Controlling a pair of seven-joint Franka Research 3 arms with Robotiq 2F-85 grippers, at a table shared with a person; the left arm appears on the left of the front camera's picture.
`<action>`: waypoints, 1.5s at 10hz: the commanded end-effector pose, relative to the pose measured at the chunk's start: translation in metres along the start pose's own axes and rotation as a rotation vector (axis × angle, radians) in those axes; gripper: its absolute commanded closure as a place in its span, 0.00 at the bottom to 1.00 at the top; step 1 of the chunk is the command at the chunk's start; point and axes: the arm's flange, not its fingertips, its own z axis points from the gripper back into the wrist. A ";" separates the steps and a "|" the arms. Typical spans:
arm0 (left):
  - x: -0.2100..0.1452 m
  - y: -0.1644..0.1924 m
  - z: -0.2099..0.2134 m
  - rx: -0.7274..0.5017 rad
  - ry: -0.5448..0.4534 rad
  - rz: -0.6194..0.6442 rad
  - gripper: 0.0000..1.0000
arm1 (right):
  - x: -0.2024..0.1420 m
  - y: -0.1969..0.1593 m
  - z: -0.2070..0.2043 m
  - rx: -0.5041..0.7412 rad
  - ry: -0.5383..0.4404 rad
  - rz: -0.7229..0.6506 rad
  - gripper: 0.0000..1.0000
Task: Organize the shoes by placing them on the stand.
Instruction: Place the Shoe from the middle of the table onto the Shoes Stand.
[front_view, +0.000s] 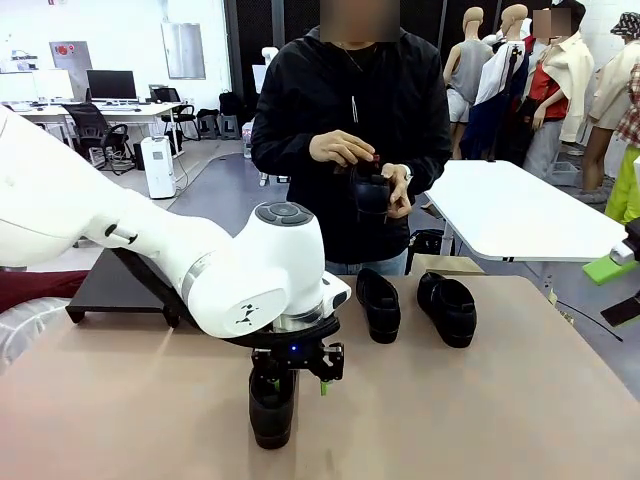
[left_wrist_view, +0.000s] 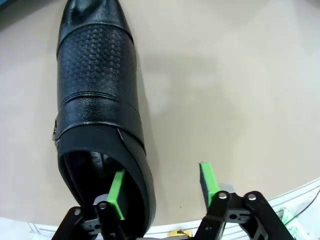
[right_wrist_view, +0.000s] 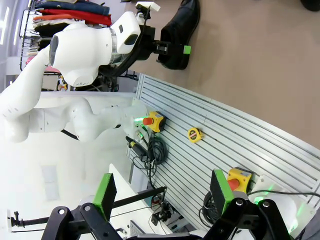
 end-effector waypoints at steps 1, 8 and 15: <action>0.003 -0.005 -0.001 0.049 0.002 0.023 1.00 | 0.001 0.000 0.003 0.007 0.005 0.026 0.00; -0.001 0.014 -0.005 0.058 0.050 0.071 1.00 | 0.001 0.000 0.003 0.007 0.005 0.026 0.00; -0.063 0.143 0.162 0.080 -0.088 -0.034 1.00 | 0.001 0.000 0.003 0.007 0.005 0.026 0.00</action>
